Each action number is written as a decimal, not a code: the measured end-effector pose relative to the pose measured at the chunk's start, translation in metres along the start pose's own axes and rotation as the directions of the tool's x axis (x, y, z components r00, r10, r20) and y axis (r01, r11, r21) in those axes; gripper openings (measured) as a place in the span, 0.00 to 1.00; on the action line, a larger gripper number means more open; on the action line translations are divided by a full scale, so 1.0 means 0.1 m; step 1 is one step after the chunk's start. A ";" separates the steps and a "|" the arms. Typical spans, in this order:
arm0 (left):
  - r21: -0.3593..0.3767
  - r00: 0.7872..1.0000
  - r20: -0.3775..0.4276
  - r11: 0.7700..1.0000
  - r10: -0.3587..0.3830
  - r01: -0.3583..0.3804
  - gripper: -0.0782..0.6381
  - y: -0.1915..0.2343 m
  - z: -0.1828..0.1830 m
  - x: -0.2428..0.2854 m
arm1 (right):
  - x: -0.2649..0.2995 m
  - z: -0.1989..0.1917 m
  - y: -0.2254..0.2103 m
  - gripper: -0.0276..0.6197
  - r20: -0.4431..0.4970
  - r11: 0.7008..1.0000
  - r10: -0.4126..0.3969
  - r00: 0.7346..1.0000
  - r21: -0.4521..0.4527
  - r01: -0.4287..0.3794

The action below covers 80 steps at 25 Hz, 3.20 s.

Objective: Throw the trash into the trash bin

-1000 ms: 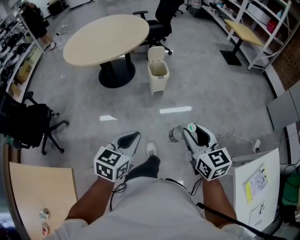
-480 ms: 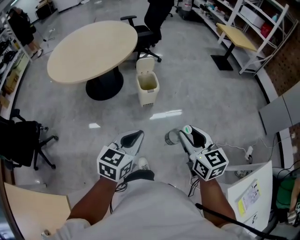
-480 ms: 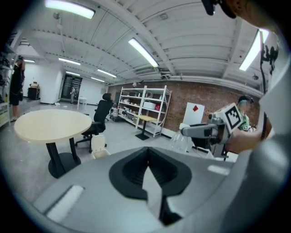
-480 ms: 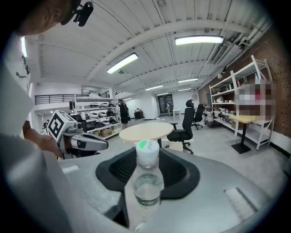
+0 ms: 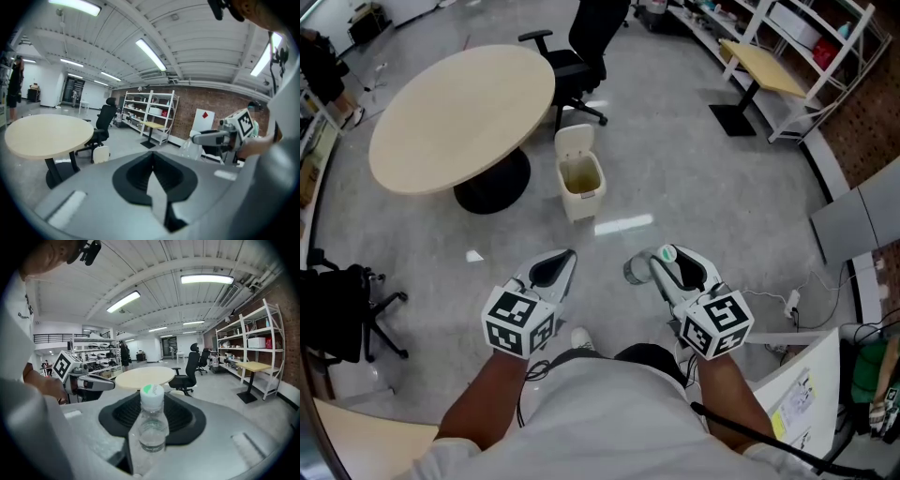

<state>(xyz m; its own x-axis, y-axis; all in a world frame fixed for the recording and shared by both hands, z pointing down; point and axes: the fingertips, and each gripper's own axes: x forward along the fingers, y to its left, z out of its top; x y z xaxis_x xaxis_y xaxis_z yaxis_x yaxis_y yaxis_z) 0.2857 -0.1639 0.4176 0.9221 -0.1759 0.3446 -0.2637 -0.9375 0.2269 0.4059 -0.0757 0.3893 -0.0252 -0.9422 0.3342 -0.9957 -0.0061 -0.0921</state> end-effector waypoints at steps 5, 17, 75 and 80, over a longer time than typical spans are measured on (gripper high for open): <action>-0.015 1.000 -0.022 1.000 0.001 -0.001 0.12 0.08 -0.04 0.12 | 0.12 0.01 -0.16 0.28 -0.015 1.000 -0.004 1.000 0.004 0.004; -0.031 0.993 0.007 0.992 0.122 -0.122 0.12 0.40 0.23 0.46 | 0.71 0.30 -0.66 0.28 0.006 0.994 0.102 0.995 -0.042 -0.102; -0.146 0.932 -0.212 0.933 0.294 -0.328 0.12 2.43 0.20 2.50 | 3.91 0.14 -2.00 0.28 -0.258 0.923 0.373 0.891 0.010 -0.384; -0.165 0.937 -0.254 0.944 0.240 -0.287 0.12 2.72 -0.04 2.63 | 4.44 -0.01 -1.91 0.28 -0.280 0.925 0.365 0.888 0.001 -0.380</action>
<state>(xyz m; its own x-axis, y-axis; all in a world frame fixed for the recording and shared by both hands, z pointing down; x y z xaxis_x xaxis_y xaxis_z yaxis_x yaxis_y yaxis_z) 0.4551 -0.4634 0.5734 0.7289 -0.3141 0.6083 -0.5601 -0.7846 0.2659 0.5847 -0.4924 0.5558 -0.4111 -0.7445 0.5260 -0.9112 0.3523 -0.2136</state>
